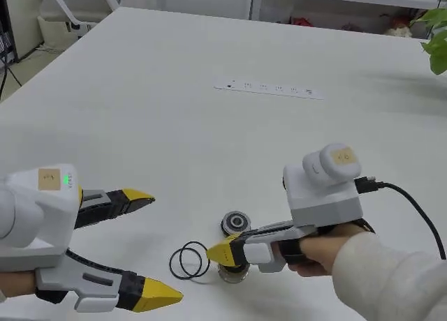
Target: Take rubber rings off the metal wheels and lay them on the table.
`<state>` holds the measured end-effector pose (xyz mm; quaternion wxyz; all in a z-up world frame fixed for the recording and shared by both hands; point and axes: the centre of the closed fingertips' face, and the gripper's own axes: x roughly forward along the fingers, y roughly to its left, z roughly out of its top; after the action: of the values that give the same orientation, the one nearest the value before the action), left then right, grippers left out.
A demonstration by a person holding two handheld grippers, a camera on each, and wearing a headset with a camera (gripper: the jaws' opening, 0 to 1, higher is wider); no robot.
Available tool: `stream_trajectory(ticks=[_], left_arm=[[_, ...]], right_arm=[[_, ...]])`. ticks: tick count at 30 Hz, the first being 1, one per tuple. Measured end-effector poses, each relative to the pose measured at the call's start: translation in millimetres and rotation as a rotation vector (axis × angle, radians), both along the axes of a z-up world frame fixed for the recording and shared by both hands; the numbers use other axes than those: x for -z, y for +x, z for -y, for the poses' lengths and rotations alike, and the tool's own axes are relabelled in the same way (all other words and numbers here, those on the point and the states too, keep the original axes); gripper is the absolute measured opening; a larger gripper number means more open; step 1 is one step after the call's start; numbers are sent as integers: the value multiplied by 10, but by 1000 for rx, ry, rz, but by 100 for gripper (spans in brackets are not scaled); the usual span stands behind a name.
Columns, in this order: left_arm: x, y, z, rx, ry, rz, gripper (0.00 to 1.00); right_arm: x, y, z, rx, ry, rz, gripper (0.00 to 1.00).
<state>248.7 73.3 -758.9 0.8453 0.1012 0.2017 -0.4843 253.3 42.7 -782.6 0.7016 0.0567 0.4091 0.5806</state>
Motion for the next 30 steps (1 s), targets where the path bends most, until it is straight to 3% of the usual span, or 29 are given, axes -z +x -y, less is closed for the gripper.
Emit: stream_trajectory(ticks=[9,21,30], left_arm=[[8,2,-7,-2,2,-3,87],[27,-3,-8,-4,6,-12,86],[36,1,-14,-6,9,-15,86]], right_arm=[[53,-6,-32,-4,-12,5,0],[140,81,-17,1,-49,74,0],[133,125,-19,3,-42,99,2]])
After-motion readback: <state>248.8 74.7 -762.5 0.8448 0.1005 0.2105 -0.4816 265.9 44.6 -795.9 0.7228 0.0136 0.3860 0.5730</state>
